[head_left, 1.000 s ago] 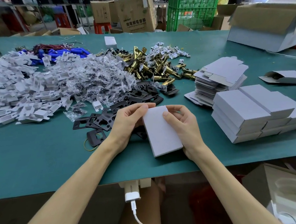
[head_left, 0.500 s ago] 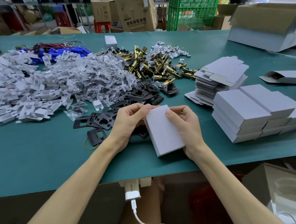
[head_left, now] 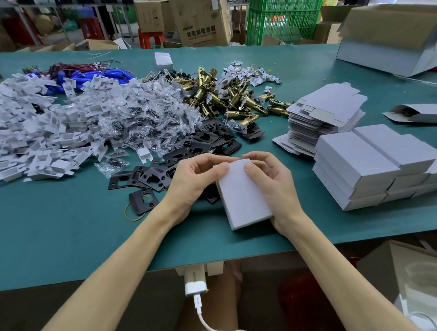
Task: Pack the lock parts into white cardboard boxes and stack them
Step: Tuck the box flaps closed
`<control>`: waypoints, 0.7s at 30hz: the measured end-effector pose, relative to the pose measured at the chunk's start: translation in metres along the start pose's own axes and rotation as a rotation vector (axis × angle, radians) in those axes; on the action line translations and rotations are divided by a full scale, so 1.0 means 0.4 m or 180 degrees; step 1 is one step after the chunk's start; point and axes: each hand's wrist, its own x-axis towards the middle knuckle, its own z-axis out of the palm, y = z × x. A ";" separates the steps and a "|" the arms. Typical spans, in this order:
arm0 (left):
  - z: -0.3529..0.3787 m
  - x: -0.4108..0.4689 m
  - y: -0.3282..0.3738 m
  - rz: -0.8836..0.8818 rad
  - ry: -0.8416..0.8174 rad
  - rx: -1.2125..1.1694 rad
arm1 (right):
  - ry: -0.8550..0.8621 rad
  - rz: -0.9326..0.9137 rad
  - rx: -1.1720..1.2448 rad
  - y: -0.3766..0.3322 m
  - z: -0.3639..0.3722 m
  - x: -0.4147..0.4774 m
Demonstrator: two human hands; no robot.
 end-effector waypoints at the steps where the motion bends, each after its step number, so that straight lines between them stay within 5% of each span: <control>1: 0.000 -0.001 0.000 -0.0011 -0.0009 -0.0013 | 0.0005 -0.0001 0.0000 -0.001 0.000 0.000; 13: 0.001 0.001 0.000 -0.0130 -0.0124 0.0048 | 0.0145 0.0134 -0.0070 -0.002 0.000 0.003; 19: 0.007 -0.003 0.010 0.0014 -0.0404 0.0399 | 0.0295 -0.0213 -0.2015 -0.046 0.012 -0.013; 21: 0.012 -0.003 0.013 0.0050 -0.0556 0.0363 | 0.0059 -0.0449 -0.3347 -0.062 0.027 -0.045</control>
